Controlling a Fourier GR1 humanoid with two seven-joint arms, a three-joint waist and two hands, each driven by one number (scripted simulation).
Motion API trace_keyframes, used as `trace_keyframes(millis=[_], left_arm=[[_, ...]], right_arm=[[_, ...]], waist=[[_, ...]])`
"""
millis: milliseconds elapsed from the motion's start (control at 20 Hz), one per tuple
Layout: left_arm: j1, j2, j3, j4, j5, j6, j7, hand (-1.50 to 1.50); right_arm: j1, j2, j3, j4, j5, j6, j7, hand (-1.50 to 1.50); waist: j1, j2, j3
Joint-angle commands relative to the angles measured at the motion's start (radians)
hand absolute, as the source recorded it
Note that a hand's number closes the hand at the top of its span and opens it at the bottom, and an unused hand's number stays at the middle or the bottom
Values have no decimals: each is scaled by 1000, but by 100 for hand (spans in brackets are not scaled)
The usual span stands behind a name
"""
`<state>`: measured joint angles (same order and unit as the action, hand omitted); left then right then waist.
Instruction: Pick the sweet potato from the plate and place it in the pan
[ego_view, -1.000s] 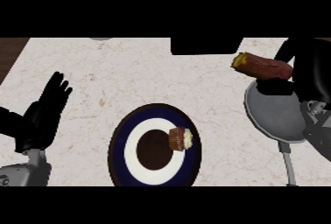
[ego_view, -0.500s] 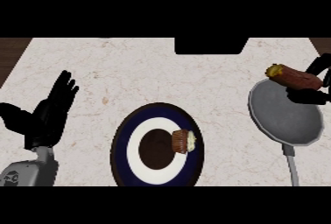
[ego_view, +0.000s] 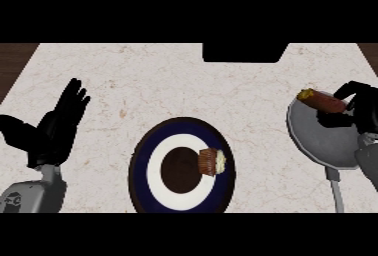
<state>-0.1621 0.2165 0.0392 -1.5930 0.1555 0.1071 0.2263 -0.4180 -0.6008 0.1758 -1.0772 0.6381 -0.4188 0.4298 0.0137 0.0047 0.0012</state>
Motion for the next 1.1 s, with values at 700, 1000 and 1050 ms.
trace_keyframes(millis=[700,1000,1050], left_arm=[[-10,-13,32,-4,-9,10,28,0],[57,4,64,17,7,-29,-39,0],[38,-16,35,-11,-17,1,-9,0]], right_arm=[[47,60,-389,107,-430,53,-454,-150],[285,35,-576,-44,-690,226,-610,-150],[321,55,-591,-85,-729,254,-620,-150]], waist=[[-31,-10,0],[-50,-12,-1],[-52,-14,-1]])
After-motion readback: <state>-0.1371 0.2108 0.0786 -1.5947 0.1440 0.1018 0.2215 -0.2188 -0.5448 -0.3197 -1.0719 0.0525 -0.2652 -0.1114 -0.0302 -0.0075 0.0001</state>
